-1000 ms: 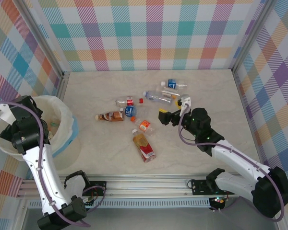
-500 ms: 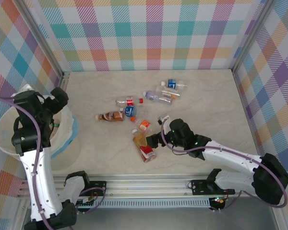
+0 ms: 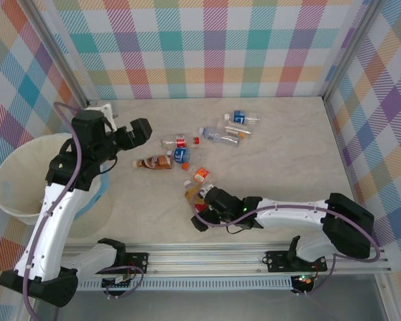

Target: Put the plastic bottles in the bin

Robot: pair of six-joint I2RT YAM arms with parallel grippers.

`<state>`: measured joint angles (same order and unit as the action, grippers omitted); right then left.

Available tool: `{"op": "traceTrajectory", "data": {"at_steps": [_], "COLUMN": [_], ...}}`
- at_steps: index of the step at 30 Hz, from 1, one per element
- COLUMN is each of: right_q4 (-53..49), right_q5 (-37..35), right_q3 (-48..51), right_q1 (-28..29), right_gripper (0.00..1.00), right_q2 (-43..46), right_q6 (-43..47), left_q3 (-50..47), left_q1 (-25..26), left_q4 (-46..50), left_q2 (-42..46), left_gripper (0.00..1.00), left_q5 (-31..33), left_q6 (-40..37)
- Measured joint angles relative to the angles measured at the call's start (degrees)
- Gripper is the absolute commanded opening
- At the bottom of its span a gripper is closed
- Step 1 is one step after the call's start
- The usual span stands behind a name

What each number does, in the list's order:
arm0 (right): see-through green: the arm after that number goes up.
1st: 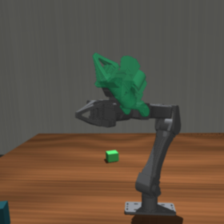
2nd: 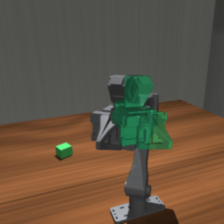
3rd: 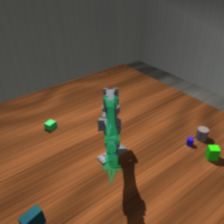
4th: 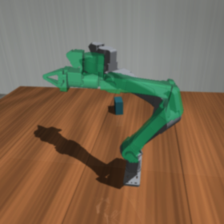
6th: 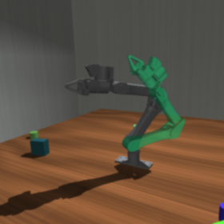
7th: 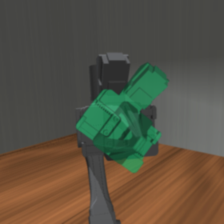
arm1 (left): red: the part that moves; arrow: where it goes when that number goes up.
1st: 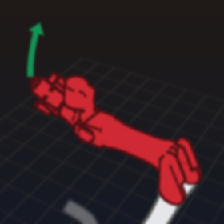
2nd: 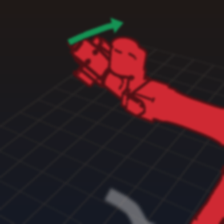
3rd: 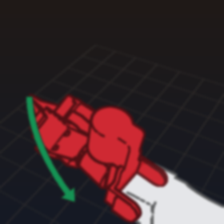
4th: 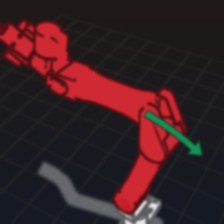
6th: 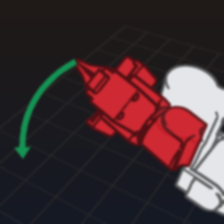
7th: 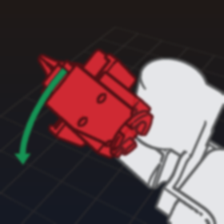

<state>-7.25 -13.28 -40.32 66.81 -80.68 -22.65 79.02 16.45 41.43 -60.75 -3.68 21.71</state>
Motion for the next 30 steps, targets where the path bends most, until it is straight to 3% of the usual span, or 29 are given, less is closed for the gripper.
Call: {"op": "traceTrajectory", "data": {"at_steps": [6, 13, 23, 30], "right_q4": [-0.13, 2.78, 7.74, 13.07], "right_q5": [-2.82, -3.69, -4.52, -6.78], "right_q3": [-0.74, -0.79, -0.79, -1.81], "right_q1": [1.51, 1.9, 1.92, 1.7], "right_gripper": [0.83, 0.59, 0.52, 0.51], "right_q2": [-5.33, -8.46, -3.34, -0.31], "right_q6": [-1.84, -1.66, 4.46, 7.39], "left_q3": [-1.9, -4.37, -7.78, -10.75], "left_q1": [4.76, 5.29, 5.29, 5.03], "left_q4": [-2.23, -3.02, -2.82, -5.57], "left_q2": [-4.68, -4.76, -3.48, -1.99], "left_gripper": [1.0, 1.0, 1.0, 1.0], "left_q5": [-1.01, -0.11, 0.0, -7.17], "left_q6": [0.2, 0.9, 1.07, 2.75]}}
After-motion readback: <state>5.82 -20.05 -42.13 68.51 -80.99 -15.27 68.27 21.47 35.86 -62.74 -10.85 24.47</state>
